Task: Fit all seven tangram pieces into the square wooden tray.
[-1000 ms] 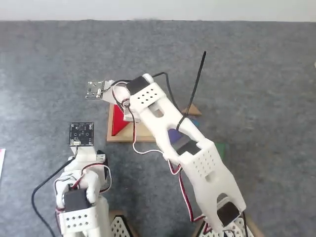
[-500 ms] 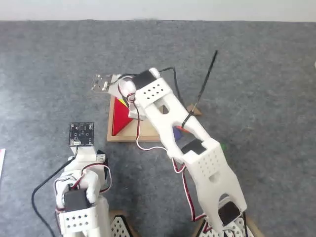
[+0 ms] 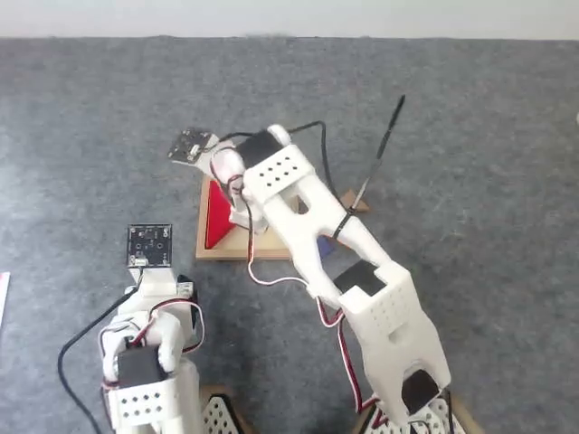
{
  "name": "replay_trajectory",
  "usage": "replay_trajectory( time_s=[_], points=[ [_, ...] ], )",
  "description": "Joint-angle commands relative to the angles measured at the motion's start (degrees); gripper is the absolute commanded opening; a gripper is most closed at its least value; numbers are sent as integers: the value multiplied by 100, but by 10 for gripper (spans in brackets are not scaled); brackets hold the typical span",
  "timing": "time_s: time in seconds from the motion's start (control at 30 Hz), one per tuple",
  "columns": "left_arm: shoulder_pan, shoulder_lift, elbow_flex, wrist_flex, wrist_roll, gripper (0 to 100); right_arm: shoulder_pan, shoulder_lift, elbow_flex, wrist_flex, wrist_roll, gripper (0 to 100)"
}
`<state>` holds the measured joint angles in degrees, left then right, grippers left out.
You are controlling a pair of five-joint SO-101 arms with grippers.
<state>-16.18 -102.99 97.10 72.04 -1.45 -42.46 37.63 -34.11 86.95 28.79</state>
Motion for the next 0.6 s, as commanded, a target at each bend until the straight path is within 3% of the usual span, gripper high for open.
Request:
replay_trajectory(
  time_s=[0.0,0.17,0.57],
  points=[
    [26,-114,-66,26,0,80,-48,-127,334,-910,-79,62],
    [26,-114,-66,26,0,80,215,189,396,-1640,-703,64],
    [26,-114,-66,26,0,80,391,338,422,-2044,-607,66]
  ],
)
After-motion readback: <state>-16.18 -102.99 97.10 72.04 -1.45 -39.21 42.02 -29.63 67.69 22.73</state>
